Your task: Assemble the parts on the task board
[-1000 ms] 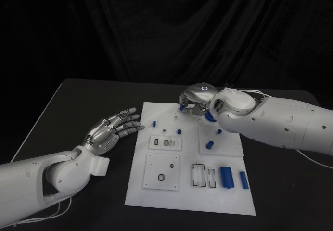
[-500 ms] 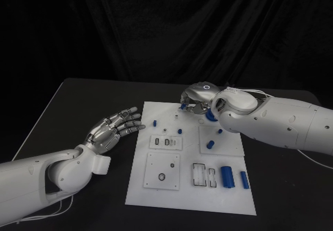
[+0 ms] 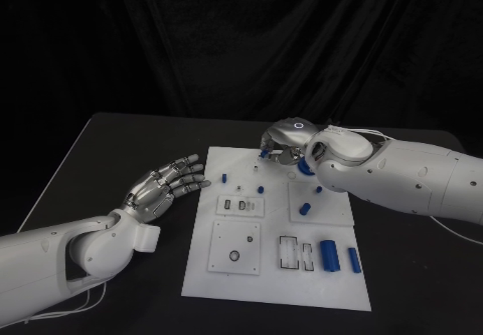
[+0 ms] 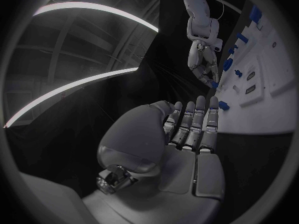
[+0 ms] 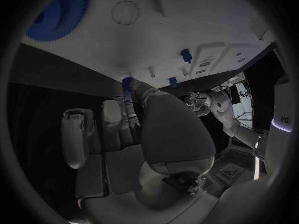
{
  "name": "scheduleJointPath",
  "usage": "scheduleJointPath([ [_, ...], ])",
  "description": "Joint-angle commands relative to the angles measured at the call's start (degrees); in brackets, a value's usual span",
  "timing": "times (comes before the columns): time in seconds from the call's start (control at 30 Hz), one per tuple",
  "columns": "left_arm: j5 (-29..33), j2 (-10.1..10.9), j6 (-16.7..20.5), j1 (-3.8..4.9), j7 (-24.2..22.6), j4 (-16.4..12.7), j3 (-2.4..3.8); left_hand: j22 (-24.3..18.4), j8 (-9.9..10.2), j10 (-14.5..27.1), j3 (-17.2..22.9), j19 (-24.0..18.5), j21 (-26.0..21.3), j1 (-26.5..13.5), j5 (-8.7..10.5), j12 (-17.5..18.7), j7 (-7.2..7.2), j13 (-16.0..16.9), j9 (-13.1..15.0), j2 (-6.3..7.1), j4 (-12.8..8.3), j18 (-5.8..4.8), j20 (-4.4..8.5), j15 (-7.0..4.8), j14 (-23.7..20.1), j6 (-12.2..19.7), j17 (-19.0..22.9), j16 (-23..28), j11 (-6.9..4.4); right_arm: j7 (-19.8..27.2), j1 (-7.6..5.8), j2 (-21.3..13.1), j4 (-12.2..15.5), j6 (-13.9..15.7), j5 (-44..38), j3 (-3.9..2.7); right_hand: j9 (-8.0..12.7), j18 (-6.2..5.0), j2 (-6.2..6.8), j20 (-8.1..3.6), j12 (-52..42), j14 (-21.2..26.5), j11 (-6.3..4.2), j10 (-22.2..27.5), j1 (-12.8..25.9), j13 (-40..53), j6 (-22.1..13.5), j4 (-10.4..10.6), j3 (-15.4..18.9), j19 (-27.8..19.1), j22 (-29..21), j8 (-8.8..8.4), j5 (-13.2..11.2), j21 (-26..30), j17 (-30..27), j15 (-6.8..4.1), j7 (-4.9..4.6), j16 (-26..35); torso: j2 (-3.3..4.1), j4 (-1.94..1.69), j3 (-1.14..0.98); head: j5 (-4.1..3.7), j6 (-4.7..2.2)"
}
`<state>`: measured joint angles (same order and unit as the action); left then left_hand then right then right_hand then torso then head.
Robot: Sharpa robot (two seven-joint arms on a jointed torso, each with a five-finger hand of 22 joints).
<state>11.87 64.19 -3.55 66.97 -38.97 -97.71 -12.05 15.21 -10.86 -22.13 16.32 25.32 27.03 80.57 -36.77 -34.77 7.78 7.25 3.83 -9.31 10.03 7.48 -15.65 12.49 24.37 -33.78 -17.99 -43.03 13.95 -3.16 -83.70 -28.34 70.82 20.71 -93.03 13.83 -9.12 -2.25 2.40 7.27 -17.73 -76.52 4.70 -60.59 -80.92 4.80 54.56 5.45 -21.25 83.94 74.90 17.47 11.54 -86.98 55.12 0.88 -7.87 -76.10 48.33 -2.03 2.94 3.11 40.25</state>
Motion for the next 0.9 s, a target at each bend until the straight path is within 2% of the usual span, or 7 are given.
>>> scheduleJointPath([
  [0.03, 0.31, -0.17, -0.91, 0.08, -4.36, -0.06, 0.02, 0.09, -0.21, -0.06, 0.32, -0.34, 0.20, -0.68, -0.38, -0.22, 0.11, 0.10, 0.08, 0.11, 0.01, -0.31, -0.07, 0.19, -0.26, -0.18, -0.06, -0.37, 0.37, -0.07, 0.16, 0.26, 0.06, -0.01, -0.09, -0.05, -5.85, 0.68, -0.68, 0.13, 0.30, -0.30, 0.38, 0.03, 0.20, -0.08, 0.38, 0.28, 0.06, 0.90, 10.31, 0.02, 0.24, -0.18, 0.00, 0.19, 0.08, -0.23, 0.00, -0.01, 0.00, -0.10, 0.07],
  [0.23, 0.31, -0.26, -0.93, 0.08, -4.28, -0.02, 0.01, 0.13, -0.21, -0.09, 0.52, -0.45, 0.24, -0.79, -0.37, -0.24, 0.19, 0.10, 0.07, 0.10, -0.01, -0.36, -0.10, 0.26, -0.28, -0.14, -0.06, -0.39, 0.44, -1.04, 0.20, 0.74, -0.08, -1.95, -0.09, -0.05, -5.88, 0.51, -0.61, 0.32, 1.26, 0.15, 0.68, 0.65, 0.73, -0.19, -0.46, 0.62, 0.24, 0.32, 9.81, -0.91, -0.40, 0.18, -0.82, 0.43, -0.17, 0.20, 0.00, -0.02, 0.04, -0.27, 0.22],
  [0.73, 0.69, -0.50, -0.96, 0.08, -3.96, 0.24, -0.01, 0.16, -0.22, -0.10, 0.65, -0.53, 0.27, -0.88, -0.35, -0.26, 0.26, 0.09, 0.06, 0.11, -0.03, -0.39, -0.12, 0.31, -0.29, -0.14, -0.06, -0.41, 0.51, -2.58, 0.53, 1.69, -0.95, -4.38, -0.09, -0.05, -5.75, 0.27, -0.59, 0.74, 2.35, 0.74, 1.22, 1.86, 1.08, -0.17, -1.92, 0.78, 0.33, -0.50, 9.11, -2.49, -0.76, 0.73, -1.59, 0.90, -0.52, 0.66, -0.02, 0.02, 0.06, -0.36, 0.47],
  [0.77, 0.71, -0.51, -0.97, 0.08, -3.94, 0.25, -0.01, 0.16, -0.22, -0.10, 0.65, -0.53, 0.27, -0.88, -0.35, -0.26, 0.26, 0.09, 0.06, 0.11, -0.03, -0.39, -0.12, 0.31, -0.29, -0.14, -0.06, -0.41, 0.51, -2.97, 0.57, 1.73, -0.95, -4.82, -0.09, -0.05, -5.32, 0.01, -0.29, 1.03, 3.07, 1.36, 1.78, 3.34, 1.27, -0.25, -3.81, 0.84, 0.42, -1.43, 8.30, -3.90, -0.89, 1.31, -2.52, 1.36, -0.77, 1.14, -0.02, 0.02, 0.06, -0.36, 0.47],
  [0.8, 0.72, -0.51, -0.97, 0.08, -3.92, 0.26, -0.01, 0.17, -0.21, -0.11, 0.72, -0.57, 0.29, -0.92, -0.35, -0.27, 0.30, 0.09, 0.06, 0.11, -0.04, -0.41, -0.13, 0.34, -0.29, -0.10, -0.06, -0.42, 0.54, -3.34, 0.59, 1.75, -0.96, -5.28, -0.09, -0.05, -5.20, -0.10, -0.20, 1.19, 3.23, 1.63, 1.97, 3.78, 1.32, -0.23, -4.29, 0.84, 0.47, -1.80, 7.98, -4.32, -0.96, 1.54, -2.90, 1.53, -0.85, 1.34, -0.01, 0.03, 0.04, -0.35, 0.48],
  [0.9, 0.73, -0.52, -0.97, 0.08, -3.87, 0.27, -0.02, 0.17, -0.21, -0.11, 0.72, -0.57, 0.29, -0.92, -0.35, -0.27, 0.30, 0.09, 0.06, 0.11, -0.04, -0.41, -0.13, 0.34, -0.29, -0.10, -0.06, -0.42, 0.54, -3.94, 0.63, 1.76, -1.01, -5.98, -0.09, -0.05, -3.93, -0.72, 0.42, 2.13, 4.37, 3.37, 3.25, 7.47, 1.66, -0.21, -8.63, 0.91, 0.79, -4.08, 6.00, -7.53, -1.43, 3.06, -5.21, 2.68, -1.40, 2.54, 0.00, 0.02, 0.02, -0.37, 0.48],
])
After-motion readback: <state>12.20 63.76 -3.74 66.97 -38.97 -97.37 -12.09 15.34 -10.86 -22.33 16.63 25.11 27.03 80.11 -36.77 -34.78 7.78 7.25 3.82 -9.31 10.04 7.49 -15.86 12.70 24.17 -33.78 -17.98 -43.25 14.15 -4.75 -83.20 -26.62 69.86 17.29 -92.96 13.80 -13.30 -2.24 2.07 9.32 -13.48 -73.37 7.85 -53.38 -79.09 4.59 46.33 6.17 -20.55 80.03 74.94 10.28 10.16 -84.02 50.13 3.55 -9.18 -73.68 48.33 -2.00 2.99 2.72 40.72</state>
